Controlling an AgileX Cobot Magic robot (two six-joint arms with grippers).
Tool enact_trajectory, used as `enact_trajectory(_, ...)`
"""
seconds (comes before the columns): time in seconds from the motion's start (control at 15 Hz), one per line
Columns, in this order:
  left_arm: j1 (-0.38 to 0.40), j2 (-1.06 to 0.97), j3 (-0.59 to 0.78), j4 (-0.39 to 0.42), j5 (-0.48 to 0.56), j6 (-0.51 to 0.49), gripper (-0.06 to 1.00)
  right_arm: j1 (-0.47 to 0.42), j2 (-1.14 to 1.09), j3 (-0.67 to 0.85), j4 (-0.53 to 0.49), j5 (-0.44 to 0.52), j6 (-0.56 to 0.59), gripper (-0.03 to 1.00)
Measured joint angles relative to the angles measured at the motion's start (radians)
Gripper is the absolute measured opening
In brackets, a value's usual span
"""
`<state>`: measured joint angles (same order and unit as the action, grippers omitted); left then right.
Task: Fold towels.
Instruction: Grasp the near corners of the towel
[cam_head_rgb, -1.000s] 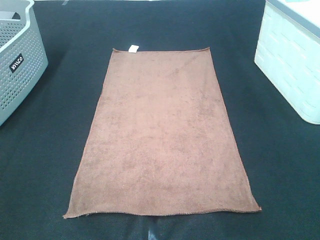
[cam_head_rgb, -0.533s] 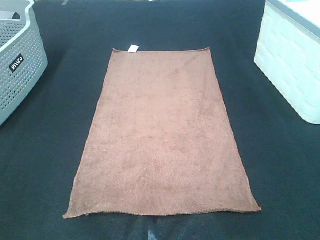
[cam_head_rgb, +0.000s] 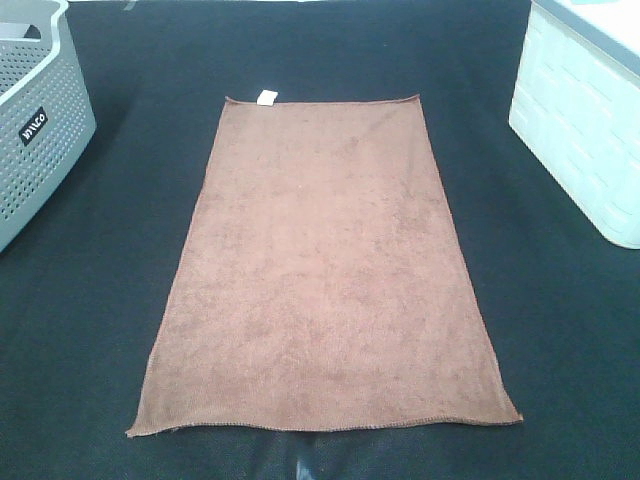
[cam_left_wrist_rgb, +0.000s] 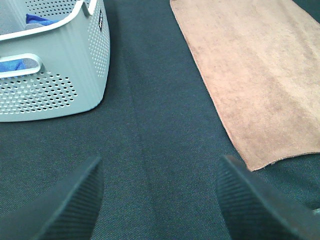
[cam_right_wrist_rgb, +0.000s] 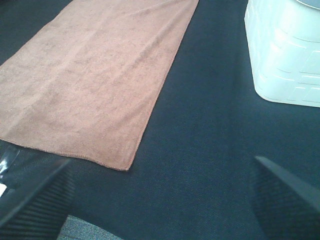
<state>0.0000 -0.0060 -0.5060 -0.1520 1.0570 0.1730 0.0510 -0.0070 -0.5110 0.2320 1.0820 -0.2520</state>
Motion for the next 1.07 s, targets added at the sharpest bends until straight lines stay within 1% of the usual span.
enact_trajectory(1.07, 0.0, 0.0, 0.0, 0.002, -0.001, 0.0, 0.63, 0.0, 0.0, 0.0, 0.002, -0.003, 0.011, 0.87)
